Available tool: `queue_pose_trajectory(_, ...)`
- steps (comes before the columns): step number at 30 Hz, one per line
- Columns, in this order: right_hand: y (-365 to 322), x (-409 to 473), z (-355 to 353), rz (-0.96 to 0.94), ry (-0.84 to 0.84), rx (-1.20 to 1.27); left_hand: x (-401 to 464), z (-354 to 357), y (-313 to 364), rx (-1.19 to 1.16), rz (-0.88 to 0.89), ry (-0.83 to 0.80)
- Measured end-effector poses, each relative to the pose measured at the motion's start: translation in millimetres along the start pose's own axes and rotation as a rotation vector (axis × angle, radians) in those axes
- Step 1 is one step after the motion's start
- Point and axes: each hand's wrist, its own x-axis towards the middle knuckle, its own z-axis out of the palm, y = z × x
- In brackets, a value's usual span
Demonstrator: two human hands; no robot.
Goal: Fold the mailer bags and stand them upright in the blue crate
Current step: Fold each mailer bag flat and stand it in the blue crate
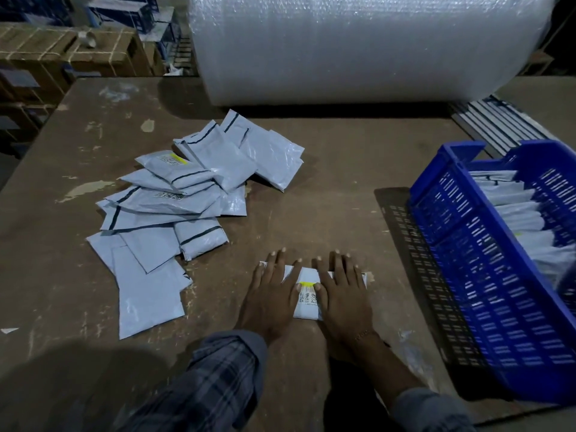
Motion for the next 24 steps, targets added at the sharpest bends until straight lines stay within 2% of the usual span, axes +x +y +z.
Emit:
queue_pose_trajectory(16, 5, 12, 11, -0.029, -0.002, -0.04, 5, 1, 2, 0.07, 0.001, -0.033)
queue_pose_trajectory(24, -16, -12, 10, 0.028, 0.034, -0.025, 8, -1, 4, 0.064, -0.007, -0.042)
